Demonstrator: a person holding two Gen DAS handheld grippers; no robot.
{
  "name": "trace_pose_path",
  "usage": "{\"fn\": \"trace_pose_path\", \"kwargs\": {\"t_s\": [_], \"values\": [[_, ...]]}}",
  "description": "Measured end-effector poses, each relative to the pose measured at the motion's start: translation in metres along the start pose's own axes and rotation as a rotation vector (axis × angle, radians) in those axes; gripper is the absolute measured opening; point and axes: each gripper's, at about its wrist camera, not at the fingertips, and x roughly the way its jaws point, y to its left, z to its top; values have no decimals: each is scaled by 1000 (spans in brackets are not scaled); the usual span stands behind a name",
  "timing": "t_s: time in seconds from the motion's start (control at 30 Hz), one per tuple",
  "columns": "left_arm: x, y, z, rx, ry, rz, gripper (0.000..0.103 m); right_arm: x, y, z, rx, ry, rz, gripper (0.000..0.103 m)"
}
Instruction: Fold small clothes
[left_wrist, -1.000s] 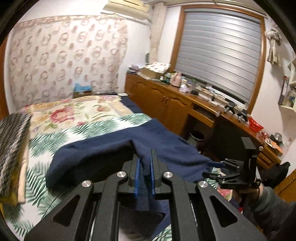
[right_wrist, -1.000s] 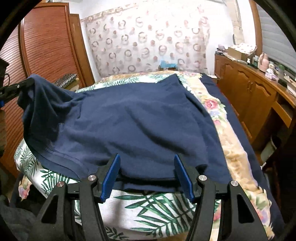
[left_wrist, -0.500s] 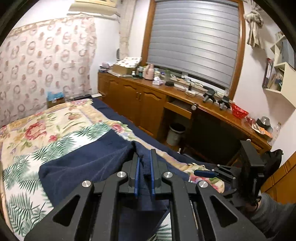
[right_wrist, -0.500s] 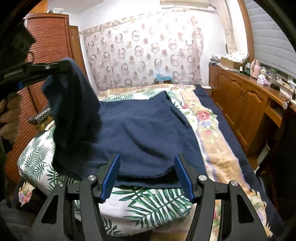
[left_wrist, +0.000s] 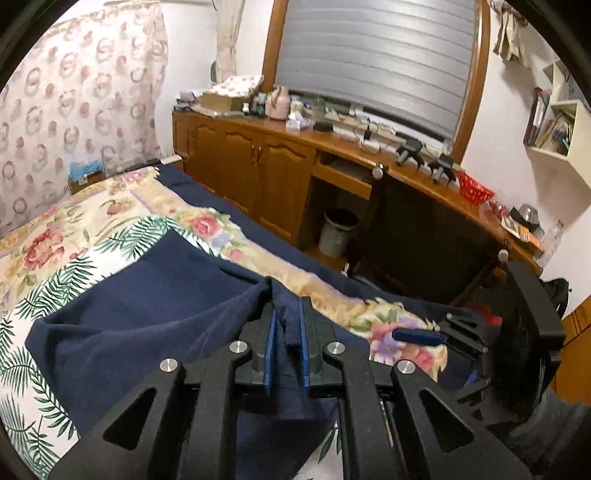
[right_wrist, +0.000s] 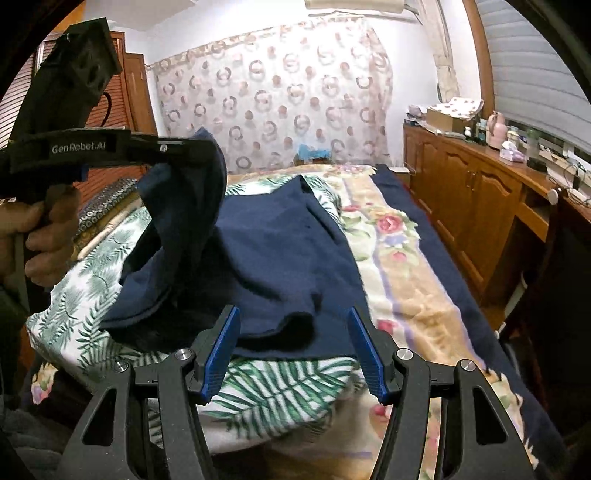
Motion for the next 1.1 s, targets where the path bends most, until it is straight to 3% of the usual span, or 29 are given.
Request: {"fn": "trace_pose_path", "kwargs": {"t_s": [0.07,0.2,0.27,0.5,0.77,0.9,1.1], "values": [[-4,-3,-2,22,-5,10,35,3,-4,2,14,7,-2,63],[-24,5,-7,39,-40,31,60,9,-9,11,29,11,-13,63],[-31,17,-11,30,-54,48,79,9,-11,15,32,7,-15,63],[-52,72,-37,-32,-57,147,79,23,-8,32,21,8,-8,63],[-48,140,-83,-132,25,237,79,62,16,64,-45,22,30,63],[-43,160,-107,-193,72,197,79,87,24,75,-67,38,49,63],[-41,155,-130,-211,106,150,79,112,28,81,-112,75,51,63]]}}
